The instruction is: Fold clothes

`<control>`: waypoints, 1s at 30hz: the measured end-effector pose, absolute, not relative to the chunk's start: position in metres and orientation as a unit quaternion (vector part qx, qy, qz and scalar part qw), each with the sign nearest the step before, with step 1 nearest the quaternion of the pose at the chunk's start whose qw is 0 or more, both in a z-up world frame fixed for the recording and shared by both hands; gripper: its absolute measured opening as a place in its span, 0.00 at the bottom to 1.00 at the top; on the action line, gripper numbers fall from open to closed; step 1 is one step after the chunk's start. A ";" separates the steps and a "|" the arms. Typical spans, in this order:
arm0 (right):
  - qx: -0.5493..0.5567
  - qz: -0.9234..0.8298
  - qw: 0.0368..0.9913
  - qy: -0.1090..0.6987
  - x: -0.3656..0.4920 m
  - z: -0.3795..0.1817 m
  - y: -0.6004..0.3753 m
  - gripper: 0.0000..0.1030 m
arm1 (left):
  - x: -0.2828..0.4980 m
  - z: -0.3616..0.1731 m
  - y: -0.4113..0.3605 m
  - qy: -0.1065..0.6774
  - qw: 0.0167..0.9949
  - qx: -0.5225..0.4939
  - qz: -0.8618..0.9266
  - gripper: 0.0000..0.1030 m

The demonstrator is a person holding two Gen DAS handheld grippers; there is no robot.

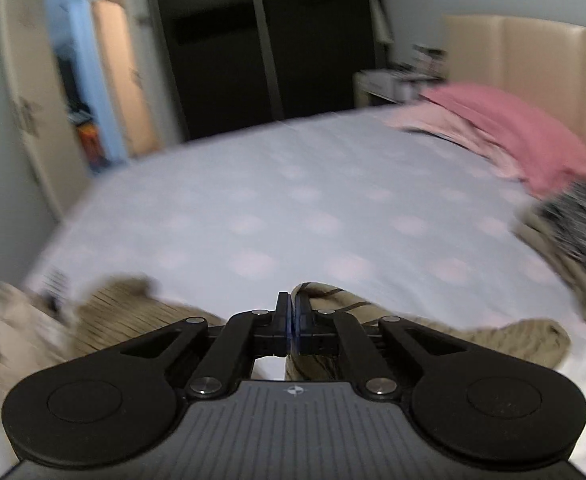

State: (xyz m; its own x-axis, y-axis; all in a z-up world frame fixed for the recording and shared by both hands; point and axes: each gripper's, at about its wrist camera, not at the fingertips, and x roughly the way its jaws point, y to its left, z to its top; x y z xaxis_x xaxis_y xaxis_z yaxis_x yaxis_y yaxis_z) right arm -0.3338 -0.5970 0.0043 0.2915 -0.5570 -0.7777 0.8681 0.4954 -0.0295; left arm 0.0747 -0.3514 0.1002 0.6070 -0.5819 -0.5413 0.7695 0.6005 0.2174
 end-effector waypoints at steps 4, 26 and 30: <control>0.199 -0.452 0.781 0.382 -0.327 0.005 -0.593 0.04 | 0.117 0.131 -0.343 0.173 0.904 0.221 -0.324 0.00; 0.186 -0.401 0.797 0.411 -0.257 -0.007 -0.591 0.10 | 0.299 -0.047 -0.295 0.402 0.887 0.140 -0.176 0.74; 0.181 -0.391 0.799 0.420 -0.246 -0.010 -0.588 0.10 | 0.306 -0.060 -0.290 0.422 0.880 0.103 -0.191 0.49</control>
